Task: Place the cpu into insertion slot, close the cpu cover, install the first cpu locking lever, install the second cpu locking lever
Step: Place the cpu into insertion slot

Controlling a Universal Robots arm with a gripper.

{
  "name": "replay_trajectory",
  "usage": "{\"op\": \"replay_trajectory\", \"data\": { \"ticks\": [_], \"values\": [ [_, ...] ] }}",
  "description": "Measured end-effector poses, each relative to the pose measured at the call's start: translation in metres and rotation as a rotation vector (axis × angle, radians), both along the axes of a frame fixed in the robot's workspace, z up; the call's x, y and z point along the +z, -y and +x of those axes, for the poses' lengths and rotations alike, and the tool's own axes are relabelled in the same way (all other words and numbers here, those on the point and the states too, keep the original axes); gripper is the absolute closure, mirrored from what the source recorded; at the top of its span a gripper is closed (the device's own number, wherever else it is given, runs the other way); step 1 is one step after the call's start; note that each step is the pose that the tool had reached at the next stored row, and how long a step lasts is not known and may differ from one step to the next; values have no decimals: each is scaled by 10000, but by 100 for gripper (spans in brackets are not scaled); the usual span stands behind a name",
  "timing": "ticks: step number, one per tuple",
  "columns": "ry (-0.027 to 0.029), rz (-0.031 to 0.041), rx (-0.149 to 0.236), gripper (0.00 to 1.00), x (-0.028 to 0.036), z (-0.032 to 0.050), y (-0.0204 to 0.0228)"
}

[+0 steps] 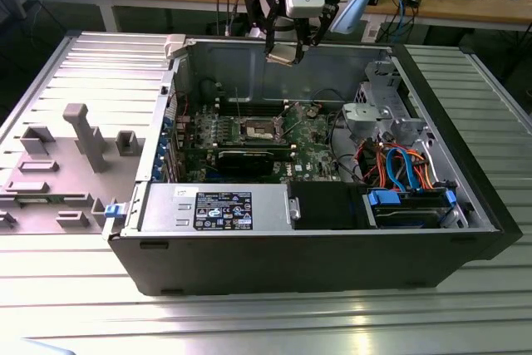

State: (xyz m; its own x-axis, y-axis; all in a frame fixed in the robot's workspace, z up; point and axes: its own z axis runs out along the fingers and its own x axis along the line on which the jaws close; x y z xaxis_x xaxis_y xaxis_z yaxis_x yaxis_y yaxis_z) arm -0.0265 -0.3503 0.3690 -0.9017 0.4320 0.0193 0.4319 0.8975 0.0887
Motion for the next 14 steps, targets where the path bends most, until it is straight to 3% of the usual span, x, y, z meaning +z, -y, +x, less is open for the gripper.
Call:
{"op": "replay_trajectory", "data": {
  "ticks": [8, 14],
  "values": [
    [0, 0, -12, 46, 0, 0, 0],
    [0, -1, -236, 46, 0, 0, 0]
  ]
}}
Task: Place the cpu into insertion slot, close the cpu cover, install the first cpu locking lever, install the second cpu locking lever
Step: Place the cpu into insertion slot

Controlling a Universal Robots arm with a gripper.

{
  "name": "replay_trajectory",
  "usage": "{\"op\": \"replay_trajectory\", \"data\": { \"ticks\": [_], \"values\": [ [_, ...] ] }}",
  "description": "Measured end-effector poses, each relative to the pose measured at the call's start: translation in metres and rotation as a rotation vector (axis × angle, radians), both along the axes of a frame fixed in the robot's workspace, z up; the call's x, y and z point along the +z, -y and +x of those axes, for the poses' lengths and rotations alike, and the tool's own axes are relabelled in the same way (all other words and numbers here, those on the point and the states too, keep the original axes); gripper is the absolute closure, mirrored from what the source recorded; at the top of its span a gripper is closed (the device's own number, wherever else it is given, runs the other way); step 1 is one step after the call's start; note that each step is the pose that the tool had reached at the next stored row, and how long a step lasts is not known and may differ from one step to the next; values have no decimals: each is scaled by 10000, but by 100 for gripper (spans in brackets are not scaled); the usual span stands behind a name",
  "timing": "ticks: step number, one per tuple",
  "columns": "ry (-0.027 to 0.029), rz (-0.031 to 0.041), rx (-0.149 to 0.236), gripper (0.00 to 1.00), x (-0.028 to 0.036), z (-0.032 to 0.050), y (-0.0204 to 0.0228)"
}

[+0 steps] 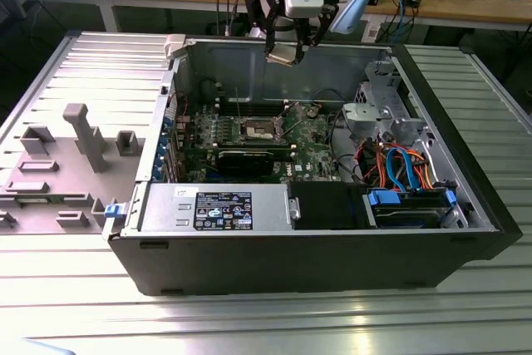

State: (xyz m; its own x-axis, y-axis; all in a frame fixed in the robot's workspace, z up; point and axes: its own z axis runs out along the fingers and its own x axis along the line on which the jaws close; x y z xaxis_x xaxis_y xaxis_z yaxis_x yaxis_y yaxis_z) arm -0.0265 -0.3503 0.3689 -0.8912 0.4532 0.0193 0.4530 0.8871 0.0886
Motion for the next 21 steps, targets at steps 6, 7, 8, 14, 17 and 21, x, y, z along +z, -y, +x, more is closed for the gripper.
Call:
{"op": "replay_trajectory", "data": {
  "ticks": [6, 7, 8, 14, 17, 21],
  "values": [
    [0, 1, -237, 46, -1, 0, 0],
    [0, 1, -238, 46, -1, 0, 0],
    [0, 1, -240, 46, -1, 0, 0],
    [0, 1, -242, 46, -1, 0, 0],
    [0, 1, -258, 46, -1, 0, 0],
    [1, 1, -343, 46, -1, 0, 0]
  ]
}}
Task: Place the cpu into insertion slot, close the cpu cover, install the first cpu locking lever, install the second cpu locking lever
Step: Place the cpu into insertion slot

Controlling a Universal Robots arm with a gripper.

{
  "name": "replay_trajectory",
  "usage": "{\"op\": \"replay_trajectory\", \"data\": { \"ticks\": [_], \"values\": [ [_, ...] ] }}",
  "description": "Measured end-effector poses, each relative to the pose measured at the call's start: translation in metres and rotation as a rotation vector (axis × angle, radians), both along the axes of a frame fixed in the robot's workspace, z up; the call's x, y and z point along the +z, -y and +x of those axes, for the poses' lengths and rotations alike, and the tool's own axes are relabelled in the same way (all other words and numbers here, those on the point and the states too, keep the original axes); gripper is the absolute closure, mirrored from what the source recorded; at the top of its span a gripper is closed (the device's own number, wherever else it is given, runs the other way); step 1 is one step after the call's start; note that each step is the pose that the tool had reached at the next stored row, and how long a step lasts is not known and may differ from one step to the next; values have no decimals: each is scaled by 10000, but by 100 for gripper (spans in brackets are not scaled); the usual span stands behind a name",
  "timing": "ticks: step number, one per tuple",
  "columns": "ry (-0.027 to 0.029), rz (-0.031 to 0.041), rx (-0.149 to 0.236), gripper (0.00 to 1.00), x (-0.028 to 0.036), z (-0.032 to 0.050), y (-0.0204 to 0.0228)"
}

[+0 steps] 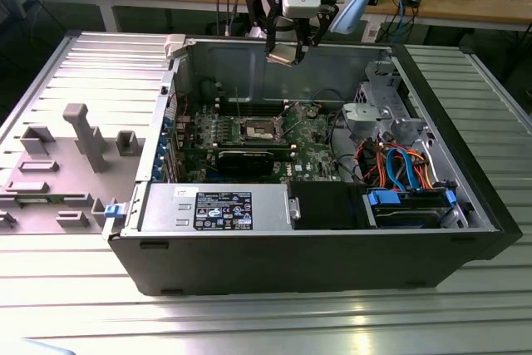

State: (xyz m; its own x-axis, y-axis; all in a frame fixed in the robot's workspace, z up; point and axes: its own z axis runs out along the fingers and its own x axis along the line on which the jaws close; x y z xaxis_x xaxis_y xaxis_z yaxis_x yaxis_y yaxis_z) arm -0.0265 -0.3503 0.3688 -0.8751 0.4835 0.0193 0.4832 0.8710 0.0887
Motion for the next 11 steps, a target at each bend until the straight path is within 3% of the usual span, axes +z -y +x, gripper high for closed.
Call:
{"op": "replay_trajectory", "data": {
  "ticks": [11],
  "values": [
    [0, 0, -162, 46, 0, 0, 0]
  ]
}}
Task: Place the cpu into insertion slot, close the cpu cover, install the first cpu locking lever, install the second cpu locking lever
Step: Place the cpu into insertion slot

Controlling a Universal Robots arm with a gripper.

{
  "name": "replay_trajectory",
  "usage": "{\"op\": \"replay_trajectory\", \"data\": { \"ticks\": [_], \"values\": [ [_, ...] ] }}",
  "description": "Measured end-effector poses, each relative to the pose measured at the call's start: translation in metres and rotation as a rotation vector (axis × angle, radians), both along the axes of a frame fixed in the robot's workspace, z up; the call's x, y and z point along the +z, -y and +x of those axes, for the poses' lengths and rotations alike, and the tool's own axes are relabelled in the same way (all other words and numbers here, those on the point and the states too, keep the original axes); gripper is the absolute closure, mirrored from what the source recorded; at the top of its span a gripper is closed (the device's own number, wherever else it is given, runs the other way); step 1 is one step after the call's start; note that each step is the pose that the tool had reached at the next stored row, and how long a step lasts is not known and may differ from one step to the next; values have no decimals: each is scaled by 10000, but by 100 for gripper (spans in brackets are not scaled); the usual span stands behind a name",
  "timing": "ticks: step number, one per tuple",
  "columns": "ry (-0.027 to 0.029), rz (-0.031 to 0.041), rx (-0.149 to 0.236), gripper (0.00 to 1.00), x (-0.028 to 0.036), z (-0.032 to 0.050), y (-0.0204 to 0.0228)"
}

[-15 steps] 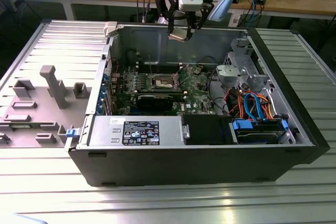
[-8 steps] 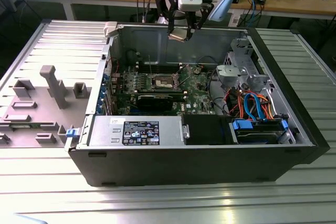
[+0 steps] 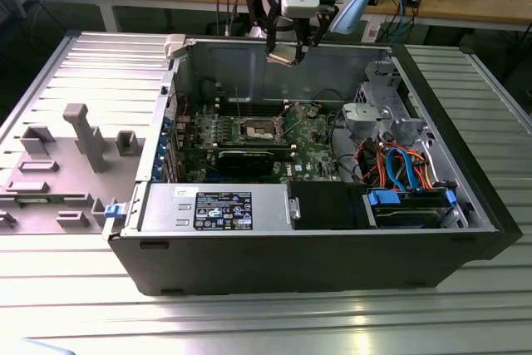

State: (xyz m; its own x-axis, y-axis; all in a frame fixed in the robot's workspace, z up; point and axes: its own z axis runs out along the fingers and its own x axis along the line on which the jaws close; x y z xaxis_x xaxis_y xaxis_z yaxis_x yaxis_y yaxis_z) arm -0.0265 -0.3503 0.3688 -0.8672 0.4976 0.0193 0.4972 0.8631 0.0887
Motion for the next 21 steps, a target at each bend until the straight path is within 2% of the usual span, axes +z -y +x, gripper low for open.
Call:
{"op": "replay_trajectory", "data": {
  "ticks": [6, 12, 17, 21],
  "values": [
    [0, 0, -46, 46, 0, 0, 0],
    [-1, -1, -638, 46, -7, 0, 0],
    [1, 3, -899, 46, -11, -1, 6],
    [0, 0, -952, 46, -10, -4, 9]
  ]
}}
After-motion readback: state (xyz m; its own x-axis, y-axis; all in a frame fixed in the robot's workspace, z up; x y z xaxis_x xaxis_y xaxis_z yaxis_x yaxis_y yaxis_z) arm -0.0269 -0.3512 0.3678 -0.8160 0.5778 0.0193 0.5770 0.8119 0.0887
